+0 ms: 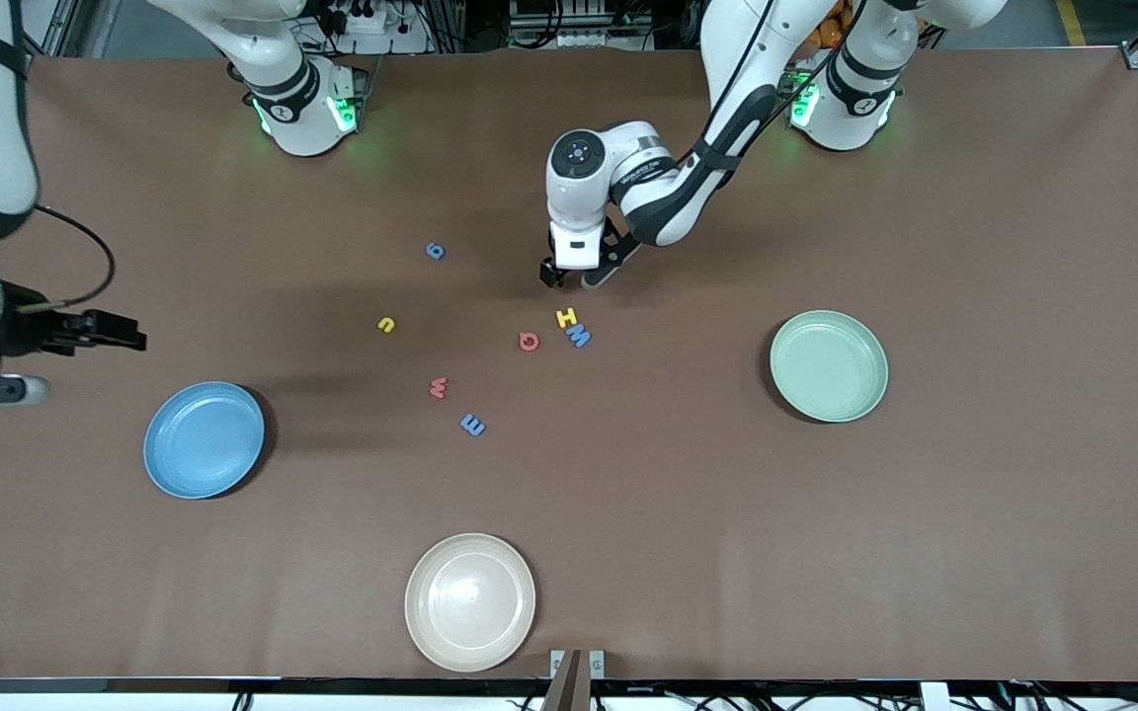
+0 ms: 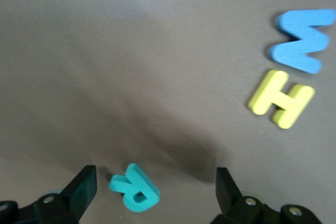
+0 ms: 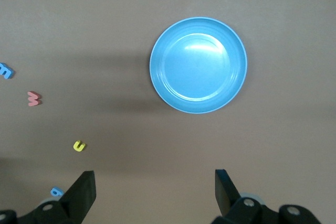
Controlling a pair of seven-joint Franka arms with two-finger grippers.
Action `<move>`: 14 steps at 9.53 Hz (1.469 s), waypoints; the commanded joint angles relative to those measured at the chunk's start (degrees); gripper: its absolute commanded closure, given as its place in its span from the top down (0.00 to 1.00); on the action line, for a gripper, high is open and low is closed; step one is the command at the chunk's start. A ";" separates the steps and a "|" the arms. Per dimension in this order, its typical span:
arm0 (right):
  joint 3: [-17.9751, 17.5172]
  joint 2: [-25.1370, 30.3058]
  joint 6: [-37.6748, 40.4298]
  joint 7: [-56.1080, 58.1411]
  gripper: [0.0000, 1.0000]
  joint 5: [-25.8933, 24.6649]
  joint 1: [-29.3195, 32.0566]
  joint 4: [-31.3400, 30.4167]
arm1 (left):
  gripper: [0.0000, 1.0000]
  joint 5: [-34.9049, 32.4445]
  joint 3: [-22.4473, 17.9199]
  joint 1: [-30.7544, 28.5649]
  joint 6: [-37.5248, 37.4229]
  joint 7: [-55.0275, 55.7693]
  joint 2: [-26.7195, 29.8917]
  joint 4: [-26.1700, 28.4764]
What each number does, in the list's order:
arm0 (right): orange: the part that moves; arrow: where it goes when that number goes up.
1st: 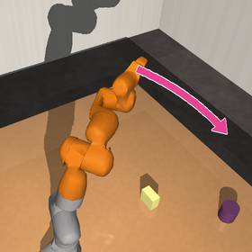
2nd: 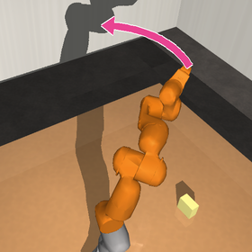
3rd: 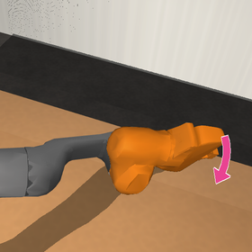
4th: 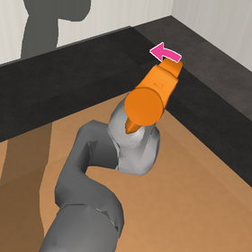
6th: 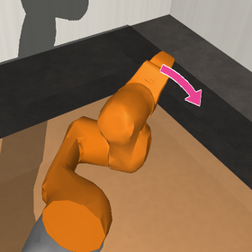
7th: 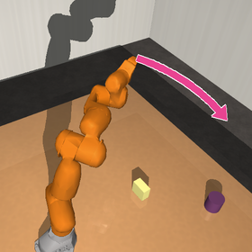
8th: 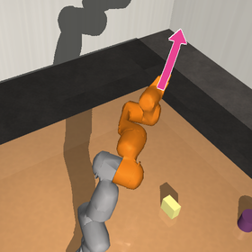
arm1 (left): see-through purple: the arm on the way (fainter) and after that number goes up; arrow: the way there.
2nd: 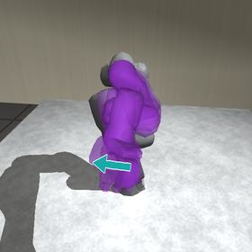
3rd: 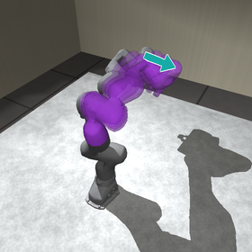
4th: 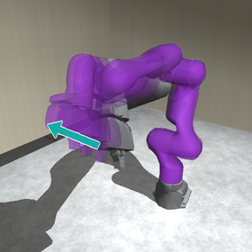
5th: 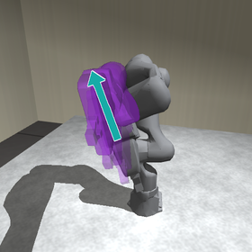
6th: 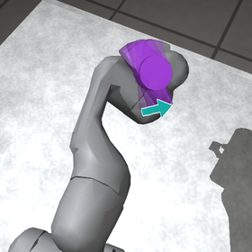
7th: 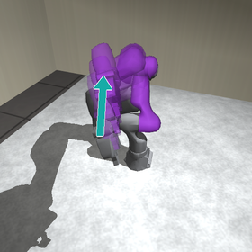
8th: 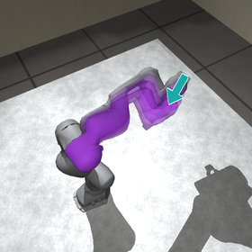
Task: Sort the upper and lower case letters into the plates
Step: 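Grasp the teal R with the left gripper while the right gripper reaches the u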
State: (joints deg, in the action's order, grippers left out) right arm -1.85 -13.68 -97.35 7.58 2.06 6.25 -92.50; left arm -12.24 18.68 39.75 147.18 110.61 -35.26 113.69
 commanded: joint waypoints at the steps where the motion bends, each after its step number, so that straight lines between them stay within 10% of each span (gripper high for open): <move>1: -0.09 -0.47 -3.10 0.16 1.00 1.19 -1.15 -4.60 | 1.00 -1.91 -0.13 -0.28 1.80 4.42 2.38 2.85; 14: -0.09 -0.38 -42.89 -0.11 1.00 5.41 -19.68 -36.68 | 0.80 -0.94 0.04 0.16 1.88 9.35 1.95 2.94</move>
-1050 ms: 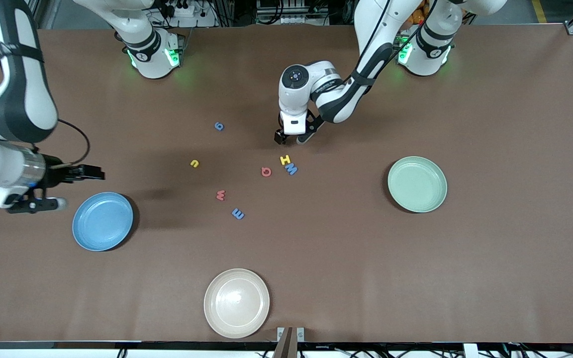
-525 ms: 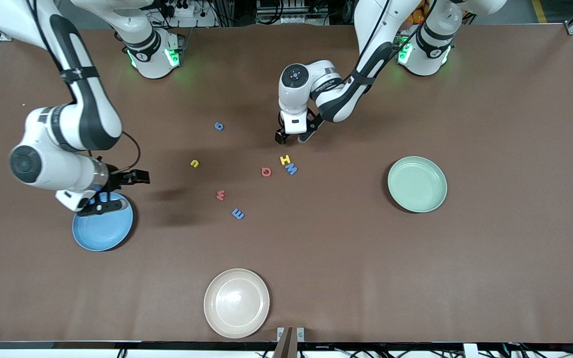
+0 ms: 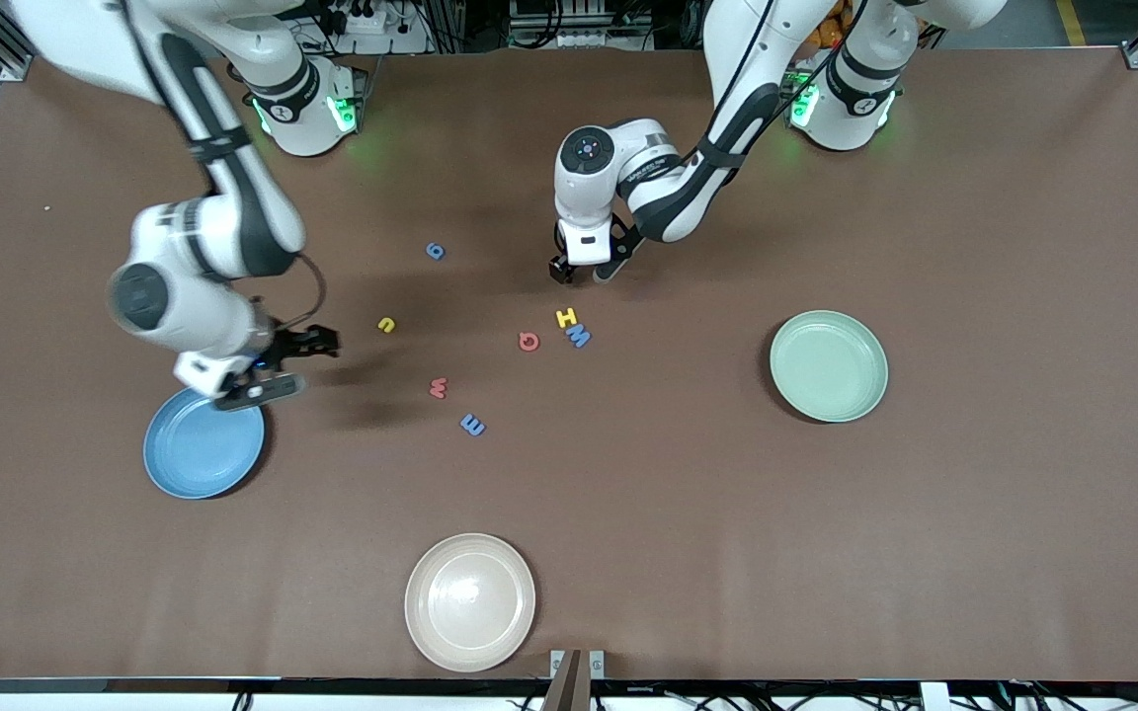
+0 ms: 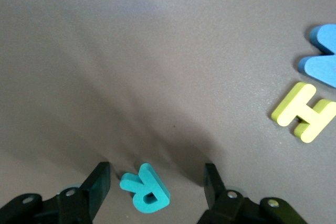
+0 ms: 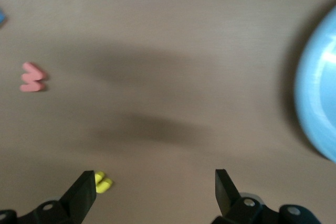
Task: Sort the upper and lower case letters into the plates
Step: 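Grasp the teal R with the left gripper while the right gripper reaches the u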
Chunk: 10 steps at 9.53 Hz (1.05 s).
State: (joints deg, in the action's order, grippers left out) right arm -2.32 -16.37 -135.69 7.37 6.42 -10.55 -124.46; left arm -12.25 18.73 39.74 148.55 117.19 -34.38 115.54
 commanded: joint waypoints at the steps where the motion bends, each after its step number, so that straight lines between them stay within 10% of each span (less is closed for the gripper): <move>1: 0.47 1.96 -5.28 0.36 1.00 1.05 -6.20 -4.82 | 0.80 -0.93 -0.01 0.16 0.43 3.99 1.07 0.92; 10: 0.47 0.90 -12.48 8.80 1.00 0.61 -6.76 -11.41 | 0.59 -0.93 0.08 0.34 0.87 9.37 0.80 -0.49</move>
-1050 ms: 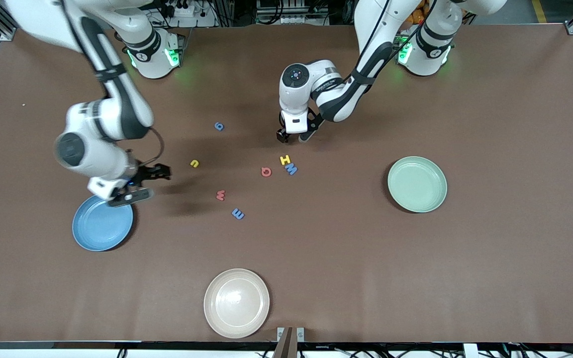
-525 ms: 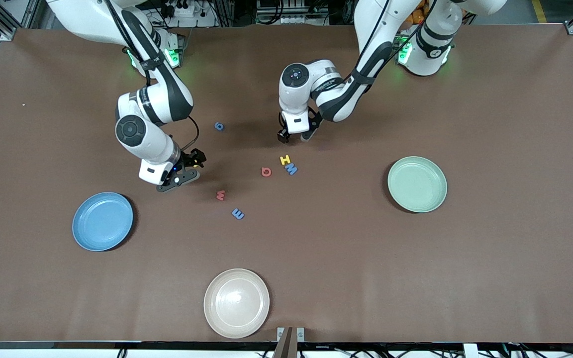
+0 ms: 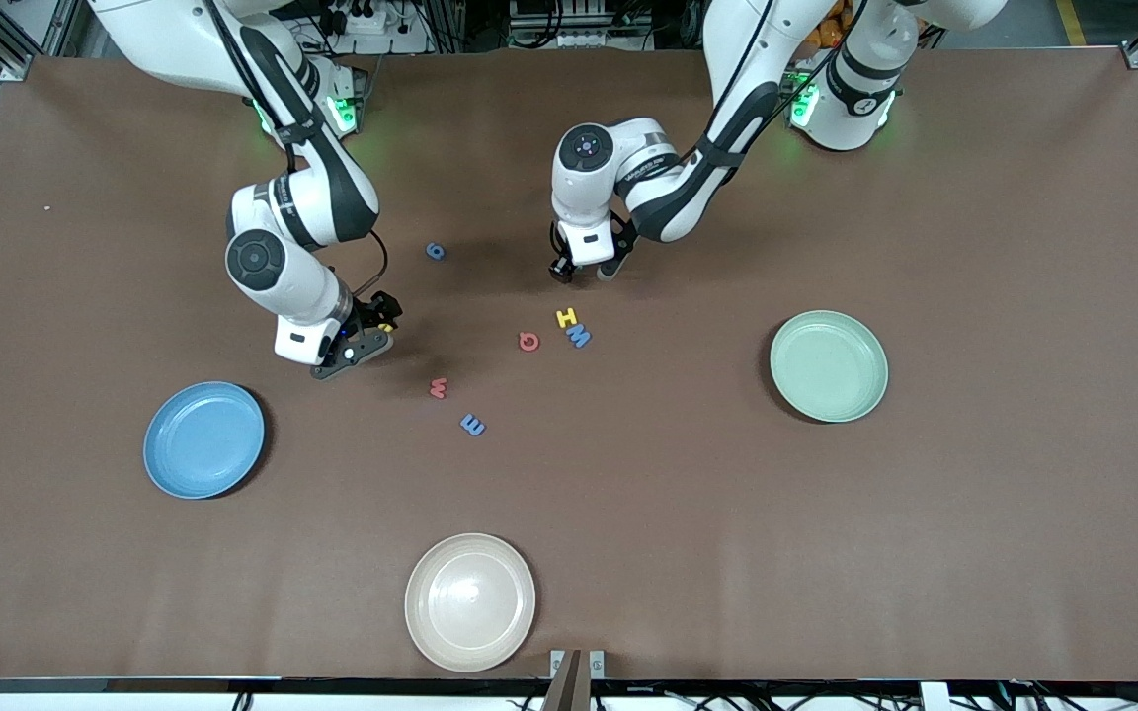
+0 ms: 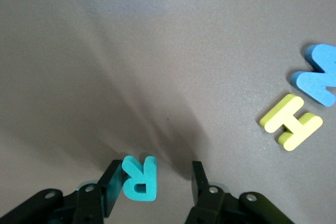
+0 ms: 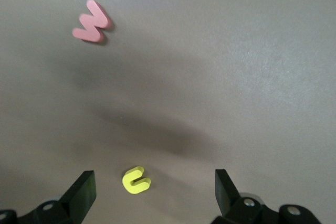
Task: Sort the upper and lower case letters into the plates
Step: 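Grasp the teal R with the left gripper while the right gripper reaches the u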
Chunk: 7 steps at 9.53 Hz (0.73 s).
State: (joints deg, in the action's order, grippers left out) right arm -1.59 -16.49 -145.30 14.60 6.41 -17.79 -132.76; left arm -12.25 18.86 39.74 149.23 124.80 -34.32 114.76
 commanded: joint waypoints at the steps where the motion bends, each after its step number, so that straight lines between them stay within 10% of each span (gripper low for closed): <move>1: -0.35 1.03 -2.89 1.57 1.00 0.63 0.30 -3.46 | 0.53 -0.93 -0.05 0.34 0.18 1.67 0.48 -0.06; 5: -0.35 0.76 -5.60 1.57 1.00 0.63 -0.58 -5.66 | 0.01 -1.11 -0.05 0.08 0.18 0.19 0.39 -0.24; 7: -0.26 0.24 -7.19 1.31 1.00 0.63 -1.80 -6.10 | 0.00 -1.11 -0.05 -0.45 0.10 -2.88 0.83 -0.50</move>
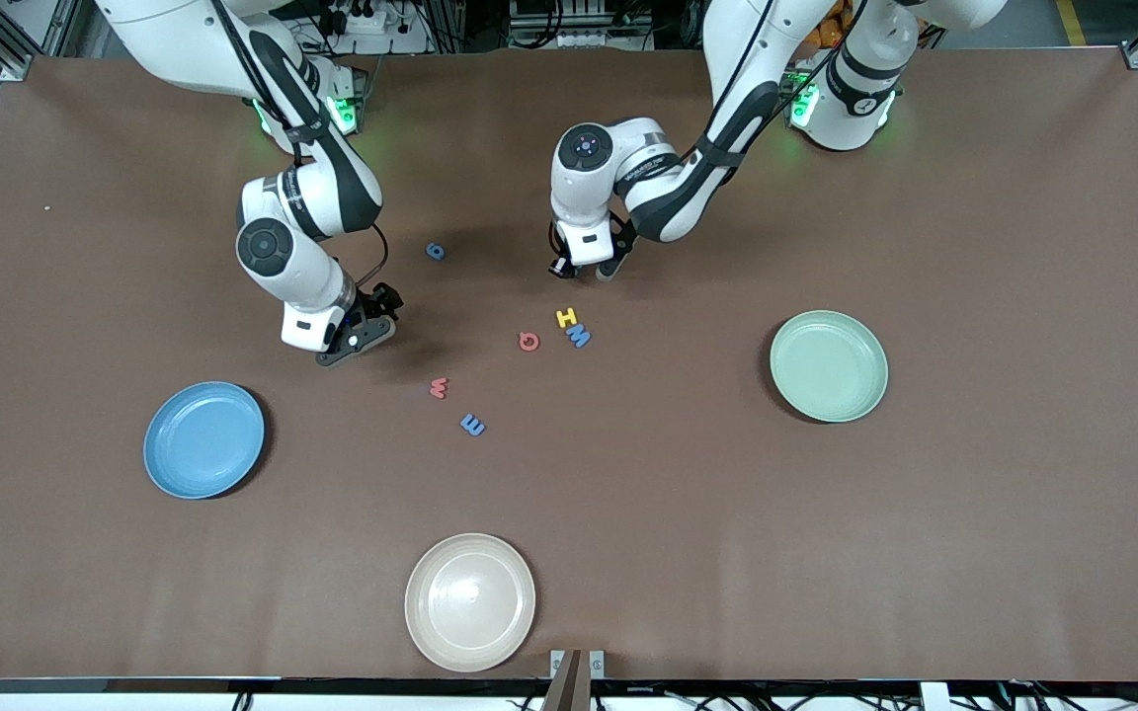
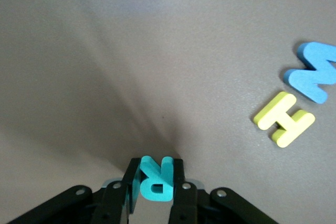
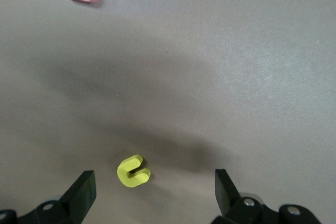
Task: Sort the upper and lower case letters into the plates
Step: 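Grasp the teal R with the left gripper while the right gripper reaches the u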
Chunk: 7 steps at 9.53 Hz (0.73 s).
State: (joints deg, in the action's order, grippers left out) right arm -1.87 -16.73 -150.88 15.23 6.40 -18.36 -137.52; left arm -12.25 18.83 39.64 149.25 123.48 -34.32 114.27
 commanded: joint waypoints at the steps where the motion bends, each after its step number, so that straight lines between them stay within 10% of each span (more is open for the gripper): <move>1: 0.03 0.39 -1.70 0.24 1.00 0.63 -2.46 -1.35 | 0.00 -1.02 0.07 -1.83 -0.44 -3.14 1.61 -0.01; 4: 0.03 -1.19 -5.02 0.06 1.00 0.63 -3.00 -2.22 | 0.00 -0.50 3.47 -11.03 -9.99 -18.39 5.47 0.07; 7: 0.03 -1.72 -6.01 0.06 1.00 0.63 -3.00 -2.67 | 0.00 1.27 19.18 -37.35 -21.59 -43.94 8.83 0.08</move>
State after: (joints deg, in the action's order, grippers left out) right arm -1.86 -18.84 -155.80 15.18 6.40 -21.17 -139.28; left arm -12.05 31.04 13.27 131.77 89.28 -27.45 113.22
